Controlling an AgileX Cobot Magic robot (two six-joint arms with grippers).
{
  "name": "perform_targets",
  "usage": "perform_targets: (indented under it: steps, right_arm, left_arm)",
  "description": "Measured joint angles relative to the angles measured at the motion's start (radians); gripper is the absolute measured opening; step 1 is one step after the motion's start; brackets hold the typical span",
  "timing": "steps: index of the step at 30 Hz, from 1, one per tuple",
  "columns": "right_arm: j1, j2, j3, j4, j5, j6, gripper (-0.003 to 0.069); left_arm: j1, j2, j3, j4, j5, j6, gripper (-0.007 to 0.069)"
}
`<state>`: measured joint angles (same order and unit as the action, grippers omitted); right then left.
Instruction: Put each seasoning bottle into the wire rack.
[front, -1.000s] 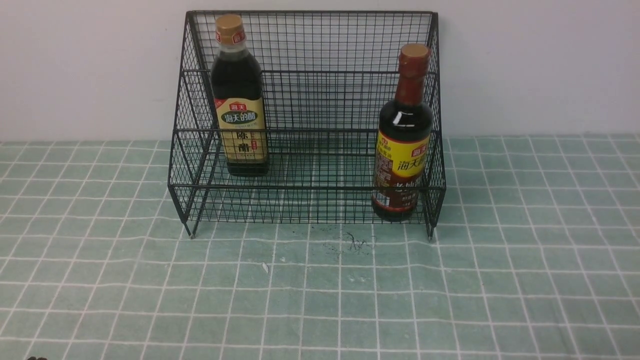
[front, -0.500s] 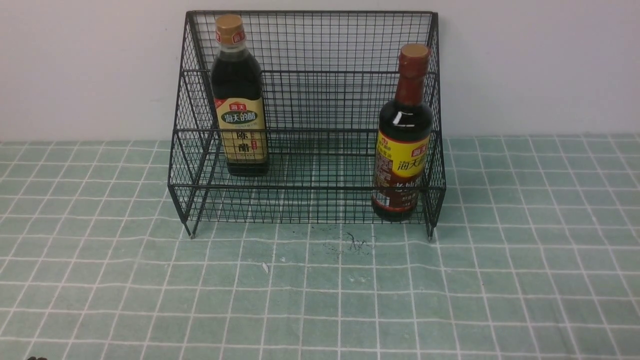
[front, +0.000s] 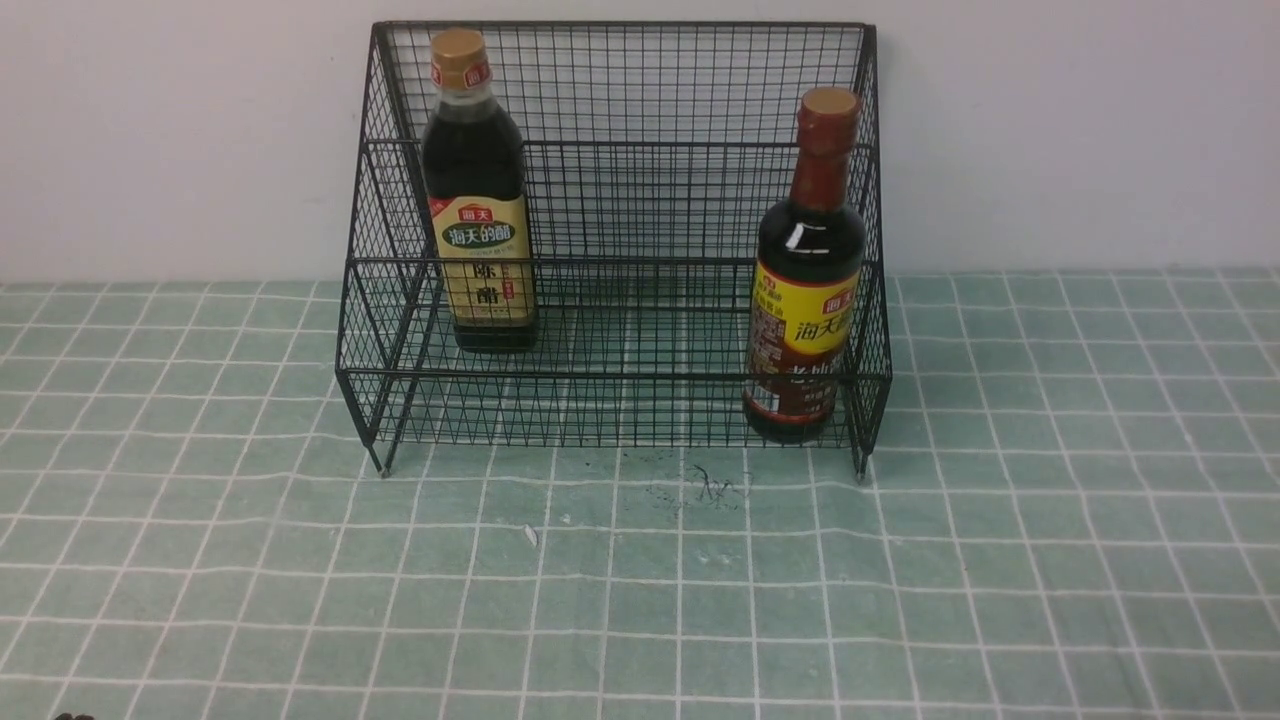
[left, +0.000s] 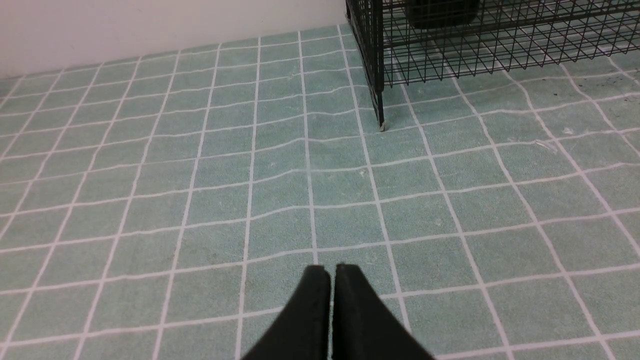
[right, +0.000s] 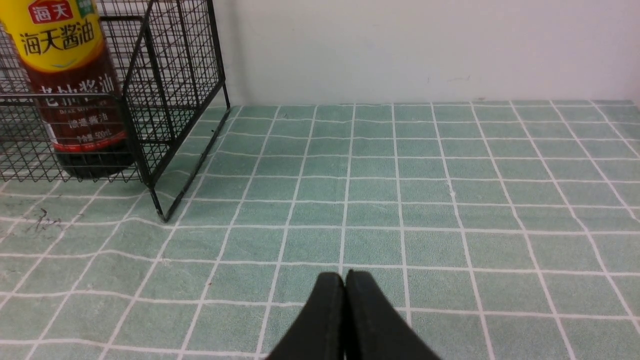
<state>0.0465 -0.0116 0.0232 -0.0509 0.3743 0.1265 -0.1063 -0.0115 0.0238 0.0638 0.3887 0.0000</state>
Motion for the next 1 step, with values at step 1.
perform_targets:
  steps: [1]
  right_arm:
    - [0.0, 0.0, 0.0, 0.0, 0.0, -0.001, -0.0015]
  left_arm:
    - [0.0, 0.0, 0.0, 0.0, 0.0, 0.0, -0.0006]
